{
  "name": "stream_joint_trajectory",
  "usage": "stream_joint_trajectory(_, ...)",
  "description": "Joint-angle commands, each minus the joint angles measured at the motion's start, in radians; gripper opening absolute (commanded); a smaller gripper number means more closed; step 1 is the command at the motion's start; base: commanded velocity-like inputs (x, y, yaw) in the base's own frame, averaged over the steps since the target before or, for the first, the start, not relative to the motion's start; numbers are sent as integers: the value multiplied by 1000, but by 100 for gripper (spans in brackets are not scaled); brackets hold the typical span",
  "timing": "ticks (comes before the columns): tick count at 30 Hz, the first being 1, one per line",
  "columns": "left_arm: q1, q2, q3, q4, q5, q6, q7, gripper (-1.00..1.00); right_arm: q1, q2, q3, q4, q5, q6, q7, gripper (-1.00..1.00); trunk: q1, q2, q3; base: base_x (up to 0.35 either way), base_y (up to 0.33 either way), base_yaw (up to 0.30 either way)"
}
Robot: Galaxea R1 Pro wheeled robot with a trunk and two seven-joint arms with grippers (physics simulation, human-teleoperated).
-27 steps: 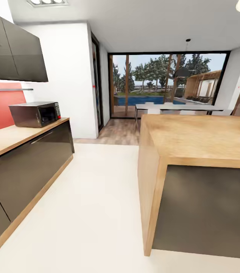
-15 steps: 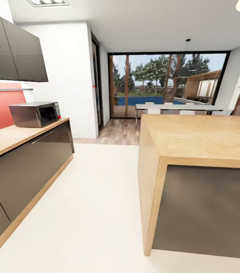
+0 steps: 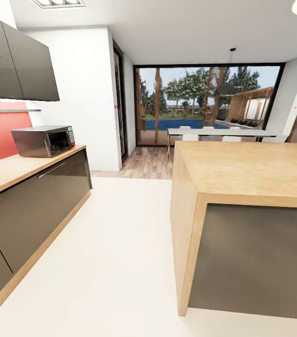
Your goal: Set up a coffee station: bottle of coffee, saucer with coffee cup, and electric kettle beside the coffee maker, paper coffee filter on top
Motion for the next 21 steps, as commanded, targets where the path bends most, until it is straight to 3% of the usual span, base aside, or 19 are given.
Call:
stream_joint_trajectory(1,0,0,0,-1,-1,-2,0,100,0,0,0,-1,0,0,0,100,0,0,-1,0,0,0)
stream_joint_trajectory(9,-1,-2,-1,-23,1,-3,1,100,0,-8,-1,-5,1,0,-1,100,0,0,-1,0,0,-22)
stream_joint_trajectory(13,-4,2,-2,-76,-1,-4,0,100,-1,-23,-1,-25,0,0,-1,100,0,0,-1,0,0,-227)
stream_joint_trajectory(21,-7,7,-2,-131,-4,-4,2,100,-1,-27,-2,-105,-2,0,2,100,0,0,-1,0,0,-289)
